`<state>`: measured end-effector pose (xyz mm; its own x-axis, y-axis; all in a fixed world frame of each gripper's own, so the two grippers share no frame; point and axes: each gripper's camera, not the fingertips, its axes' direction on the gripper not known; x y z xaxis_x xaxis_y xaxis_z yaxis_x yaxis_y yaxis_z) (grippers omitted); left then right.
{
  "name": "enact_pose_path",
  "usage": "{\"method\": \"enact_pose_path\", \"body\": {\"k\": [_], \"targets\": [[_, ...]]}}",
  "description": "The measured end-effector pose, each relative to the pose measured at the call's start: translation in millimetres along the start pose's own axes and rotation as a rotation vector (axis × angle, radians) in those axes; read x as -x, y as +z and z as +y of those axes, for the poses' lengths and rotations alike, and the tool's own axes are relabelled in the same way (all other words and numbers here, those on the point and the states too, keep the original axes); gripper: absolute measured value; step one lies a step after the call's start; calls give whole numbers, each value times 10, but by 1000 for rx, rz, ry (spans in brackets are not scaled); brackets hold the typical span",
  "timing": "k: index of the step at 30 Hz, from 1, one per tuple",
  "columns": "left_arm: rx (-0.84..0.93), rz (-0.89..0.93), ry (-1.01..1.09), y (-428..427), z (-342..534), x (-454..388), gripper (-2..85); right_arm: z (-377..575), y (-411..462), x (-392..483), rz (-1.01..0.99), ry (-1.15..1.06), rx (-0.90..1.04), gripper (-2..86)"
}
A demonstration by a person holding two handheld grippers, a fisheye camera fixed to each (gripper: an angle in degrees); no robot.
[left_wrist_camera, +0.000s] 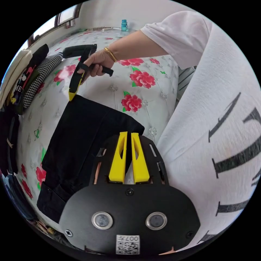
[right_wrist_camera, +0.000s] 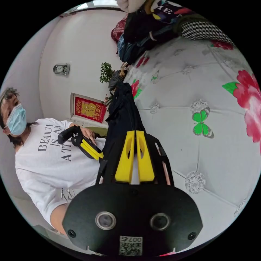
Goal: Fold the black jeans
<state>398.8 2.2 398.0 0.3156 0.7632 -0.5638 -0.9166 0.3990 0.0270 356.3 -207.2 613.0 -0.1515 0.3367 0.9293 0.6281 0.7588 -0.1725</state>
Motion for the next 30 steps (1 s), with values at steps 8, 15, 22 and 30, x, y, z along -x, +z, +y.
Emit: {"method": "enact_pose_path", "body": {"k": [8, 15, 22, 30], "targets": [[73, -10, 67, 229, -114, -30, 0, -70, 170, 323, 146, -125, 59, 47], [-23, 12, 126, 19, -241, -153, 18, -83, 219, 395, 262, -159, 140, 13], [-40, 197, 36, 176, -255, 42, 61, 11, 180, 329, 312, -3, -84, 27], [-49, -273, -484, -588, 1147, 348, 71, -519, 1111, 1338, 313, -262, -185, 41]]}}
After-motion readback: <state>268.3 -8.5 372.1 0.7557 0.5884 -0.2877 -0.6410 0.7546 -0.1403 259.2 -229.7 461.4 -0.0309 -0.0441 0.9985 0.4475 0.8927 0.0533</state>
